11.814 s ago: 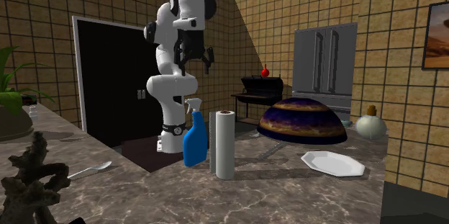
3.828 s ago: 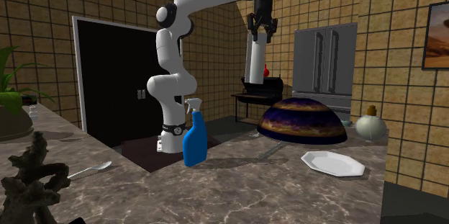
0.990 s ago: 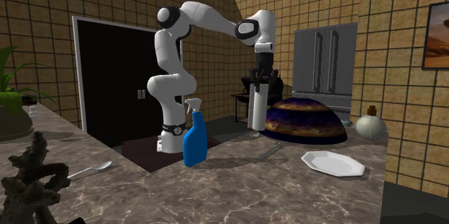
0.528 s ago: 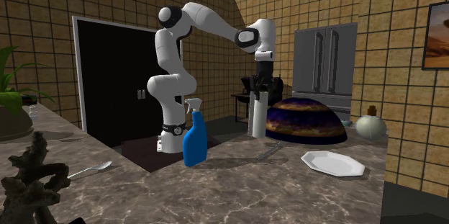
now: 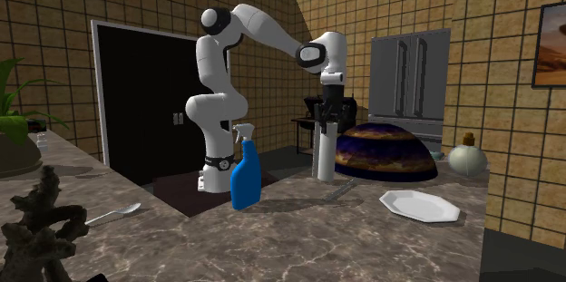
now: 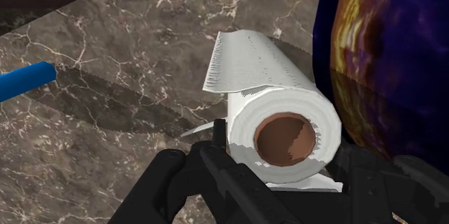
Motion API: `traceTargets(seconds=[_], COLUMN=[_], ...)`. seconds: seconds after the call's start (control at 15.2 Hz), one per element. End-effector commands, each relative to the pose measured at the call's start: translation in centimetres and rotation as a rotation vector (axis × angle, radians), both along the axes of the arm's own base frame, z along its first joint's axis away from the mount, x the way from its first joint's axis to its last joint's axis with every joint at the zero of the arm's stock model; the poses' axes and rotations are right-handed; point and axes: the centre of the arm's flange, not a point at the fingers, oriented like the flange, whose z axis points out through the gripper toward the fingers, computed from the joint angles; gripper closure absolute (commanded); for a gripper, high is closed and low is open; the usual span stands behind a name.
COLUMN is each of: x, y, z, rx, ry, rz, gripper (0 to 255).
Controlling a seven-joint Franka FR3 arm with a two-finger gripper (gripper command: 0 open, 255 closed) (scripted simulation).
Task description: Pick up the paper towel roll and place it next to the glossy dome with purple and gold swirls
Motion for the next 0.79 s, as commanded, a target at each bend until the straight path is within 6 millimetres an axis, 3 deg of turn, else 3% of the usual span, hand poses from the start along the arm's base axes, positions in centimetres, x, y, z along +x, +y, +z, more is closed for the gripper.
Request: traceTargets(seconds=[0.0, 0.13, 0.2, 0.53, 0.73], x=[0.0, 0.0, 0.0, 0.0, -0.2], y=[0.0, 0.0, 0.0, 0.0, 0.2], z=[0.0, 0.0, 0.0, 0.0, 3.9], rx=[0.0, 0.0, 0.0, 0.0, 0.0], ry=[0.0, 0.0, 0.0, 0.0, 0.0], rz=[0.0, 0.0, 0.0, 0.0, 0.0], gripper=[255, 255, 0, 0, 0])
